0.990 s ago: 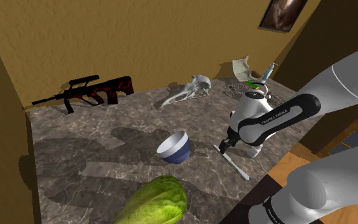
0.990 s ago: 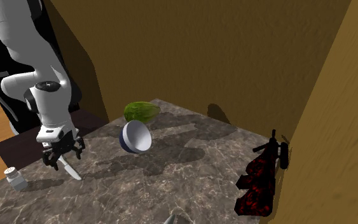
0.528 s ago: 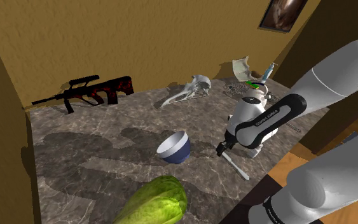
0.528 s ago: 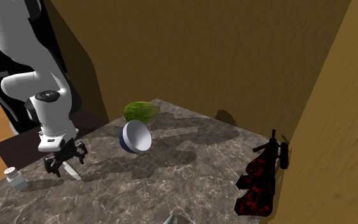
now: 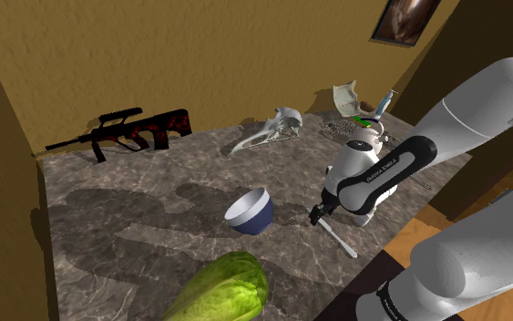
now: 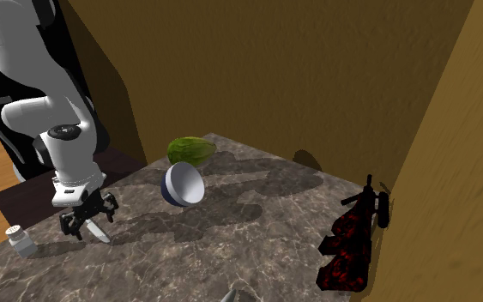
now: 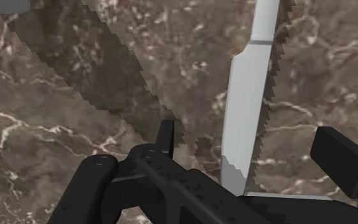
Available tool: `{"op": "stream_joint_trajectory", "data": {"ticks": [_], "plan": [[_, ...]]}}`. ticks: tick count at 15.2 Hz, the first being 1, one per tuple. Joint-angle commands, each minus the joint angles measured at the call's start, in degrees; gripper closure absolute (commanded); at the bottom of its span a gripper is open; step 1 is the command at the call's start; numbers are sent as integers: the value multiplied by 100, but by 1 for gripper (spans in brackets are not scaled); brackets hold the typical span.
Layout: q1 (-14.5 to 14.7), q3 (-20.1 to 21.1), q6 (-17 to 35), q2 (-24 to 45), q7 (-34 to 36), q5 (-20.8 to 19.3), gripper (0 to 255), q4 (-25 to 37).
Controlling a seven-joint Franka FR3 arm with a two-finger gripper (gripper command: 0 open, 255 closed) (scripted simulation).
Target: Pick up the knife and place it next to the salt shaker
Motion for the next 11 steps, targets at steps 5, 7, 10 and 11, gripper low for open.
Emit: {"op": "stream_joint_trajectory", "data": {"ticks": [5,7,10,11], "plan": [[-3,-3,2,1,-2,-4,255,-1],[-6,0,14,9,12,-18,255,-5],[-3,3,1,1,1,-1,255,0],[43,-2,-110,-131,-113,151,255,-16]]}}
